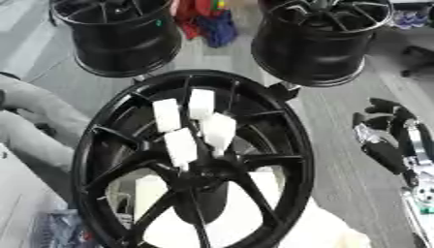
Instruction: Pull the pin out of the wheel hub.
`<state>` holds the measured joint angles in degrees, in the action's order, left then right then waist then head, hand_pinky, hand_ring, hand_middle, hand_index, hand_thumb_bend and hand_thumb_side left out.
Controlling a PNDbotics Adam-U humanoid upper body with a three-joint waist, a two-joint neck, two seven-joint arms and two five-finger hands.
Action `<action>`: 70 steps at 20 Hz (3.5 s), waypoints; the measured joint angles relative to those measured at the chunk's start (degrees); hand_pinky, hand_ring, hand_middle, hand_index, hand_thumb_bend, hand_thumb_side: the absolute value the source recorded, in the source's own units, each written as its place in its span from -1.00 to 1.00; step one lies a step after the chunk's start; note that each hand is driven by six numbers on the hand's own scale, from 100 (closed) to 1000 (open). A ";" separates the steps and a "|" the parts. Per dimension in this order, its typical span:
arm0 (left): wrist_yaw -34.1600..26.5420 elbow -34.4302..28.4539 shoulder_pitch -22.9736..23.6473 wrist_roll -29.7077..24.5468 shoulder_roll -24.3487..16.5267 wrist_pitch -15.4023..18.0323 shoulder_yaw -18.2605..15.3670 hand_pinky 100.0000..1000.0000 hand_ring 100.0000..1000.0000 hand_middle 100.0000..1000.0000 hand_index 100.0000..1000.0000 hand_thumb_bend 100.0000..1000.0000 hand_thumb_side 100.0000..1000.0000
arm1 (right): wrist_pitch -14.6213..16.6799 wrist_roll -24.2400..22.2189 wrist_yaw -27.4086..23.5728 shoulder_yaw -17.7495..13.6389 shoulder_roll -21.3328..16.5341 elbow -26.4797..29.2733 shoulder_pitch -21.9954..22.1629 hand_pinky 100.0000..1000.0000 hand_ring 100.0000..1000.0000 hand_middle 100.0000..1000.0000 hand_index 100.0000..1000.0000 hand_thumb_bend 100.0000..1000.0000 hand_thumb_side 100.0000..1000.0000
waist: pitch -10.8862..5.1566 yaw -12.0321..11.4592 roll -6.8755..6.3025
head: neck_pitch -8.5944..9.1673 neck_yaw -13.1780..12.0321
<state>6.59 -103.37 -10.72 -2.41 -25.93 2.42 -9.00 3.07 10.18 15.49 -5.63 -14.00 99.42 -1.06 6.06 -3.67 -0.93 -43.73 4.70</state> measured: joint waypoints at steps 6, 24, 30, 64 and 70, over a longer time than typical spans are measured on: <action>5.10 -1.36 -4.31 -5.40 -9.26 2.25 7.69 0.32 0.40 0.39 0.60 -0.41 -0.30 | 0.04 -0.14 0.07 0.04 -0.84 -0.12 0.05 0.36 0.16 0.28 0.57 -0.71 -0.44 | -0.46 0.58 -1.27 | -0.05 0.01; 12.20 14.04 -30.60 -22.26 -23.81 16.23 34.01 0.49 0.39 0.50 0.68 -0.33 -0.42 | 0.67 -1.77 -0.01 1.73 -1.88 -1.41 0.44 0.36 0.16 0.27 0.56 -0.74 -0.42 | -2.09 3.70 -2.15 | -0.11 -2.03; 14.10 17.43 -37.71 -28.30 -18.44 18.08 38.18 0.51 0.42 0.52 0.71 -0.32 -0.40 | 0.69 -1.81 -0.01 1.76 -1.92 -1.44 0.59 0.36 0.16 0.27 0.56 -0.75 -0.42 | -2.11 4.11 -2.17 | -0.11 -2.12; 15.75 20.54 -38.74 -46.91 -10.77 11.97 38.84 0.39 0.32 0.47 0.65 -0.44 -0.56 | 0.92 -2.08 -0.07 1.77 -1.92 -1.77 0.57 0.36 0.15 0.27 0.56 -0.77 -0.42 | -2.35 5.21 -2.19 | -0.11 -3.03; 16.34 21.53 -38.61 -46.68 -10.12 12.20 39.21 0.38 0.31 0.48 0.65 -0.44 -0.58 | 0.92 -2.09 -0.07 1.77 -1.92 -1.78 0.57 0.36 0.15 0.27 0.56 -0.77 -0.42 | -2.34 5.37 -2.18 | -0.11 -3.12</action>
<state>22.93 -81.83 -49.33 -49.09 -36.05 14.62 30.20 3.99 8.09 15.41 -3.85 -15.92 97.64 -0.49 3.73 1.69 -3.11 -43.85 1.58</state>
